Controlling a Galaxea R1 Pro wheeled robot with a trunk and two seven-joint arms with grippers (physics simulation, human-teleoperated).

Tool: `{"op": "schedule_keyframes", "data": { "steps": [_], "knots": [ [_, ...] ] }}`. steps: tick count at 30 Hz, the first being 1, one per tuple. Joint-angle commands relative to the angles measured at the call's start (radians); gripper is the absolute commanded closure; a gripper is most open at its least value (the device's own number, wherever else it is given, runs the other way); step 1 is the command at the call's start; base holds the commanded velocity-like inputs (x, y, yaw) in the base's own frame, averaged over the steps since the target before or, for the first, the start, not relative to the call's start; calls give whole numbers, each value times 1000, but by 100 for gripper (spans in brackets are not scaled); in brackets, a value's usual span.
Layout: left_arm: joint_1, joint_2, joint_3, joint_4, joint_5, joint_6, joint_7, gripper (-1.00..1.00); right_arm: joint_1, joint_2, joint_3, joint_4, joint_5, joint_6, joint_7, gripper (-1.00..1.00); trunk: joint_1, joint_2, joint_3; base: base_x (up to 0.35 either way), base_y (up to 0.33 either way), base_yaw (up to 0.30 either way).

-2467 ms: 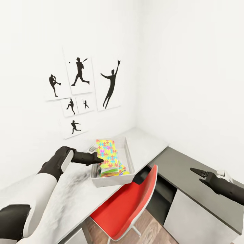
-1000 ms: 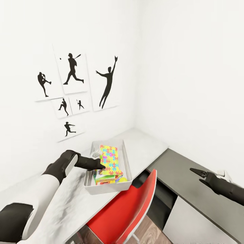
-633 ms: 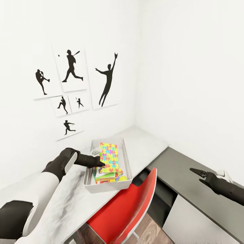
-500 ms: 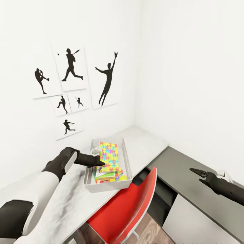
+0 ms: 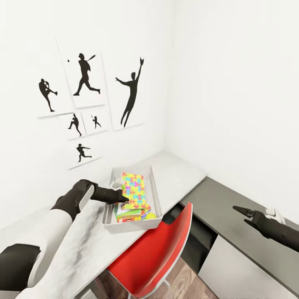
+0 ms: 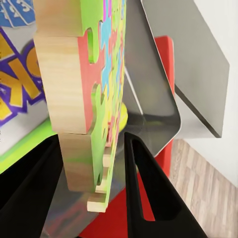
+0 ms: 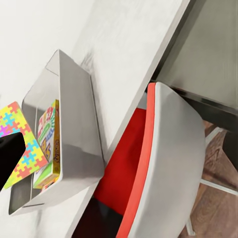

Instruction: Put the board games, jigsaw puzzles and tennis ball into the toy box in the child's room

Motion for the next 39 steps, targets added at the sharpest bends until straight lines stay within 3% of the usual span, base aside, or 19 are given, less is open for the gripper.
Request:
{"op": "schedule_keyframes", "data": {
  "steps": [1, 22, 39],
  "knots": [
    [-1, 2, -6, -1, 11, 6, 3, 100, -1, 0, -1, 0, 10, 5, 10, -100, 1, -2, -4, 0, 0, 0],
    [-1, 11, -7, -1, 10, 3, 3, 100, 0, 0, 1, 0, 11, 5, 13, -100, 1, -2, -38, 0, 0, 0],
    [-1, 18, -5, -2, 12, -7, 0, 100, 0, 0, 2, 0, 16, 4, 13, -100, 1, -2, -40, 0, 0, 0]
  ]
}}
